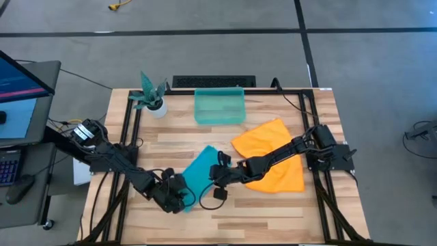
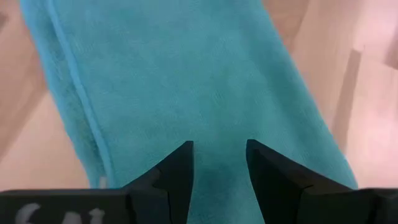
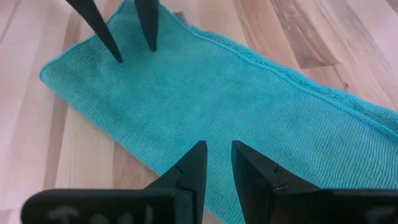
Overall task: Roll microfiber towels into tight, uniform cylinder then place into a basket
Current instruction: Roll the blue microfiber cloth
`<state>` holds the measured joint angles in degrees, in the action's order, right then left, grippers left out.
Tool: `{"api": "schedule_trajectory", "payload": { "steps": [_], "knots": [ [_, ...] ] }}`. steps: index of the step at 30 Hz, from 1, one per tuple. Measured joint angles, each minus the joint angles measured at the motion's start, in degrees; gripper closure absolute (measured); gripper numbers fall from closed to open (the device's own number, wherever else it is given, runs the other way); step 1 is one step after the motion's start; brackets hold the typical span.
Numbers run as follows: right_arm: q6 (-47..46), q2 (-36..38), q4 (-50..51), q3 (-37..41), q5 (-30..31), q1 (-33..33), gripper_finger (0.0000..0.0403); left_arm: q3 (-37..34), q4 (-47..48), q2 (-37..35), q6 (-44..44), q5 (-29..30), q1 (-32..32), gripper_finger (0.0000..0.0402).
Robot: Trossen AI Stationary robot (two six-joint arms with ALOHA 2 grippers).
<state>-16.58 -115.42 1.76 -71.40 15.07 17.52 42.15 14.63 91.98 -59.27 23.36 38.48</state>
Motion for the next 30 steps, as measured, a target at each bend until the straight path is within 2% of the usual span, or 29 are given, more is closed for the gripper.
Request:
{"api": "schedule_trajectory", "payload": {
  "steps": [4, 12, 18, 21, 30],
  "knots": [
    [0.01, 0.00, 0.01, 0.00, 0.00, 0.00, 0.0306, 0.00, -0.56, 0.35, -0.43, -0.39, 0.09, 0.0262],
    [0.02, 0.04, 0.83, 0.00, 0.00, -0.04, 0.0306, 1.04, -8.01, 7.72, 0.90, -4.89, -1.09, 0.0262],
    [0.02, 0.04, 2.11, 0.00, -0.01, -0.34, 0.0306, 3.30, -10.24, 8.26, 1.74, -7.46, -3.00, 0.0262],
    [0.03, 0.07, 4.81, 0.00, -0.01, -0.78, 0.0306, 4.03, -13.28, 8.59, 5.90, -10.79, -3.19, 0.0262],
    [-1.46, 0.07, 12.87, -0.02, 0.00, -2.57, 0.0306, 7.08, -13.88, 8.70, 13.70, -9.91, -2.51, 0.0262]
  ]
}}
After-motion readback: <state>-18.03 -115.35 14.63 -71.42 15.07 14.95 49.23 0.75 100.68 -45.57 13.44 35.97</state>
